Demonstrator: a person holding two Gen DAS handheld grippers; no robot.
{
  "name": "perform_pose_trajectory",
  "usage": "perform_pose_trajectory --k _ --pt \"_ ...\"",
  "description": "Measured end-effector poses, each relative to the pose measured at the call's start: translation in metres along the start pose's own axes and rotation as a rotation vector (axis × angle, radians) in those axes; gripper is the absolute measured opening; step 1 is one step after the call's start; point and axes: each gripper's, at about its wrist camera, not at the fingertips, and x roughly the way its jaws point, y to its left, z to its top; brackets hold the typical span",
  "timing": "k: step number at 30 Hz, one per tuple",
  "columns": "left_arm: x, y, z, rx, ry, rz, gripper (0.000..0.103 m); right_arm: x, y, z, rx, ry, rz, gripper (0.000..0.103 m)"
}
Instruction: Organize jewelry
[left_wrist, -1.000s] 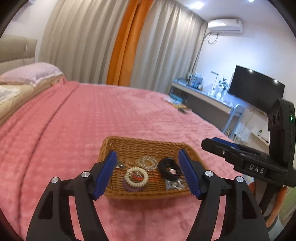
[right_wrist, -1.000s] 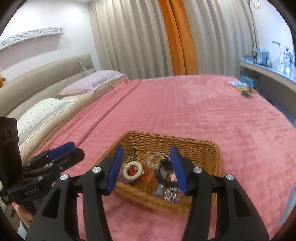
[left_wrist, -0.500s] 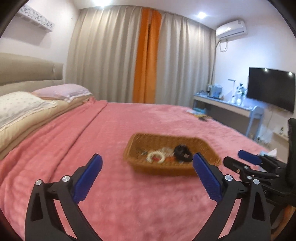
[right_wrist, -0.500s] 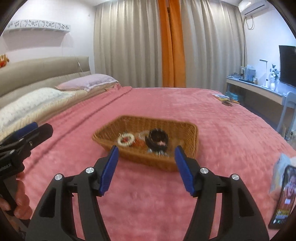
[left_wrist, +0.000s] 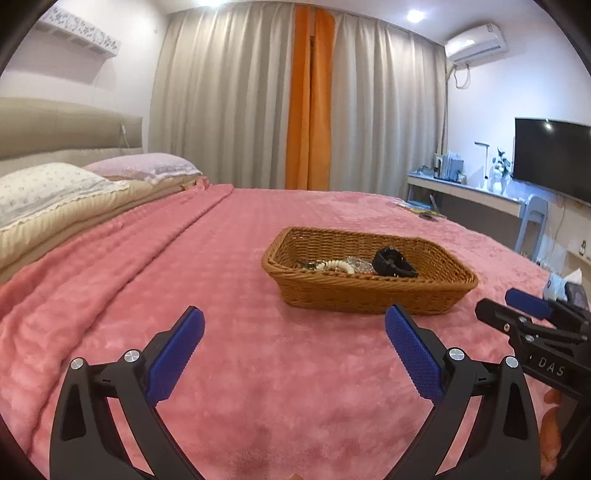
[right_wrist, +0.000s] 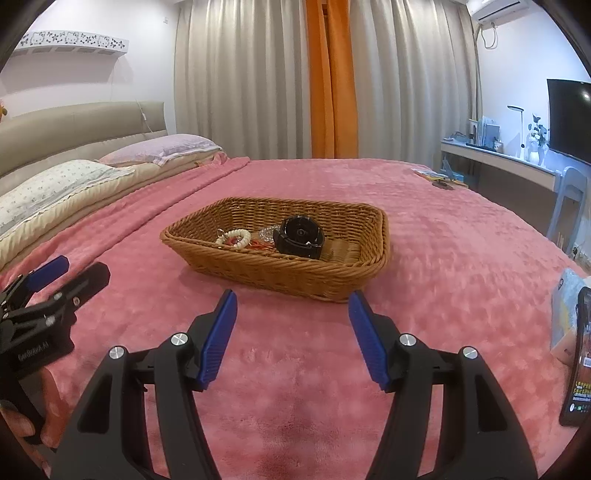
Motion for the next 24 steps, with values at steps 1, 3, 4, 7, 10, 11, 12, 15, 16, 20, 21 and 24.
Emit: perform_pose_trajectory --k 1,3,4,7,10,11,12,15,16,20,21,24 --pt "0.0 -0.002 -0.001 0.013 -0.001 0.003 0.095 0.0 -0.001 -0.001 0.004 -0.003 0.0 0.059" --pt "-0.001 -0.004 -0.002 0.026 -0.004 0.003 0.095 0.001 -0.003 0.0 0.011 -0.004 0.0 0.059" --pt "0.0 -0.004 -0.002 0.026 -0.004 0.004 0.095 0.002 -0.004 -0.001 0.016 -0.001 0.0 0.059" --pt "0.0 -0.003 -0.002 0.01 0.002 0.0 0.095 0.004 -0.006 0.0 0.024 0.01 0.005 0.059" --pt "-0.001 0.001 -0.002 -0.007 0.004 0.003 0.095 0.006 -0.007 -0.001 0.03 0.019 0.008 0.059" --pt "0.0 0.002 -0.002 -0.01 0.005 0.002 0.095 0.006 -0.007 -0.002 0.031 0.019 0.007 0.059" --pt "0.0 0.002 -0.002 -0.012 0.007 0.002 0.095 0.006 -0.007 -0.002 0.03 0.019 0.006 0.059" --pt "0.001 0.004 -0.002 -0.013 0.013 0.005 0.095 0.007 -0.007 -0.002 0.026 0.024 0.002 0.059" --pt "0.001 0.004 -0.002 -0.013 0.013 0.005 0.095 0.007 -0.007 -0.003 0.024 0.026 0.0 0.059" --pt "0.003 0.005 -0.002 -0.014 0.017 0.006 0.095 0.008 -0.006 -0.003 0.024 0.029 -0.003 0.059" --pt "0.003 0.006 -0.002 -0.016 0.019 0.005 0.095 0.009 -0.006 -0.003 0.024 0.031 -0.004 0.06" --pt "0.004 0.006 -0.002 -0.017 0.022 0.003 0.095 0.009 -0.006 -0.003 0.028 0.032 -0.005 0.064"
